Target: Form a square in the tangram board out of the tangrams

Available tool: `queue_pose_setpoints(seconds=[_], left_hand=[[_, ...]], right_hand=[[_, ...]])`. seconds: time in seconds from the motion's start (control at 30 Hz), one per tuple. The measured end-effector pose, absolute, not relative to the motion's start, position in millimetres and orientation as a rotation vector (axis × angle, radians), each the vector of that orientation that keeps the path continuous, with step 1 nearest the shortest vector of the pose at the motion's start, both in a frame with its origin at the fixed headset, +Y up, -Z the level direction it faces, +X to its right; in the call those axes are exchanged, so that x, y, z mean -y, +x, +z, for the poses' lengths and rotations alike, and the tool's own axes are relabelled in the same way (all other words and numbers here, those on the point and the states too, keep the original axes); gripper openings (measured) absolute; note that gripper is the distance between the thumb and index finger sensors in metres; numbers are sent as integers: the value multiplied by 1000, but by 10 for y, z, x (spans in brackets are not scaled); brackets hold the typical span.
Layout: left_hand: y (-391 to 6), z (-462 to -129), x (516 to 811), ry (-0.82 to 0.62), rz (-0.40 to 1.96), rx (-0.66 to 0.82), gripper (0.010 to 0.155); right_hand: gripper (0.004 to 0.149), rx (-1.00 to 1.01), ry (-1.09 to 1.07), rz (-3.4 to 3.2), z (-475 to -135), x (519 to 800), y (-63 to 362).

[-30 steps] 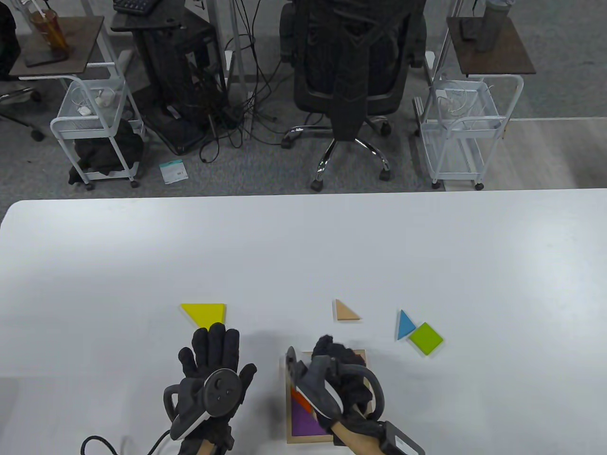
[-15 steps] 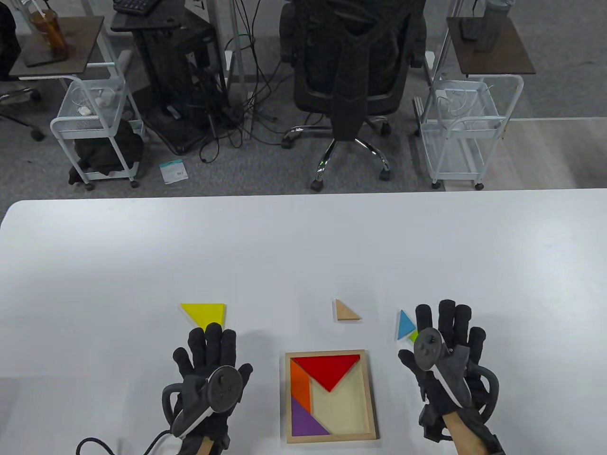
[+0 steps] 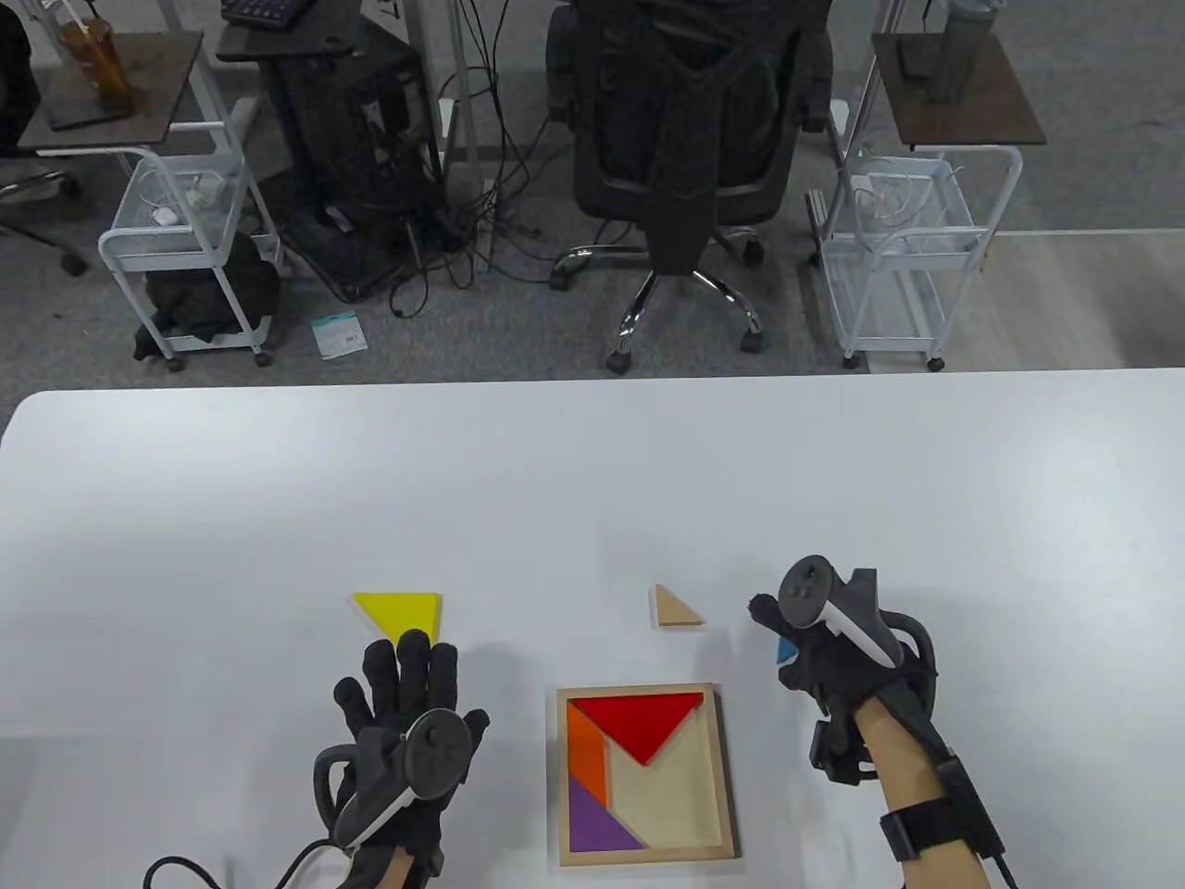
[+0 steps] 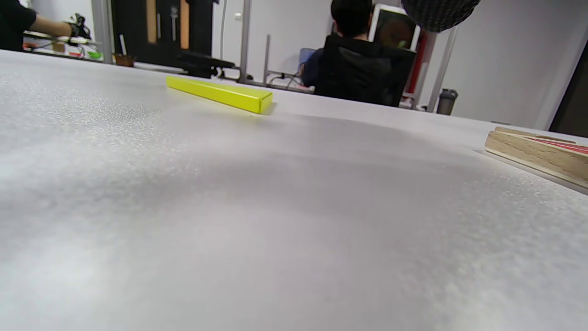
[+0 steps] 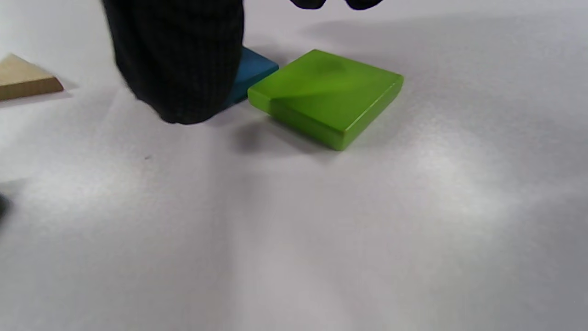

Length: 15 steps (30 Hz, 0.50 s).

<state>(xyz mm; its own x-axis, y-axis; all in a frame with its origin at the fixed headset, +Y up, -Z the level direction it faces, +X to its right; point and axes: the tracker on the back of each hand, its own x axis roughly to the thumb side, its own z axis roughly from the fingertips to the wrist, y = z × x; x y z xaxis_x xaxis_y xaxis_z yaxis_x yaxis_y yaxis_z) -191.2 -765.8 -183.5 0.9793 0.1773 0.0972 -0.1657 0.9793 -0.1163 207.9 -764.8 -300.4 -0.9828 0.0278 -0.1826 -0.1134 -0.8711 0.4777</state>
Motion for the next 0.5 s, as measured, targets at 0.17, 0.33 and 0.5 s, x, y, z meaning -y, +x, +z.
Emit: queue_pose_setpoints(seconds=[0.17,0.33,0.5], left_hand=[[-1910,-1839,7661,-115,173,111,74],[-1909,-1840,7671,-120,178,112,74],[-1898,-1833,7683,-127,179,113,74]], right_hand=[[72,-939,-297,2897,-3111,7802,2042],[70,-906,-266,2914,-3116,7825,2016],[63,-806,-270,2951,-3080,7810,1983]])
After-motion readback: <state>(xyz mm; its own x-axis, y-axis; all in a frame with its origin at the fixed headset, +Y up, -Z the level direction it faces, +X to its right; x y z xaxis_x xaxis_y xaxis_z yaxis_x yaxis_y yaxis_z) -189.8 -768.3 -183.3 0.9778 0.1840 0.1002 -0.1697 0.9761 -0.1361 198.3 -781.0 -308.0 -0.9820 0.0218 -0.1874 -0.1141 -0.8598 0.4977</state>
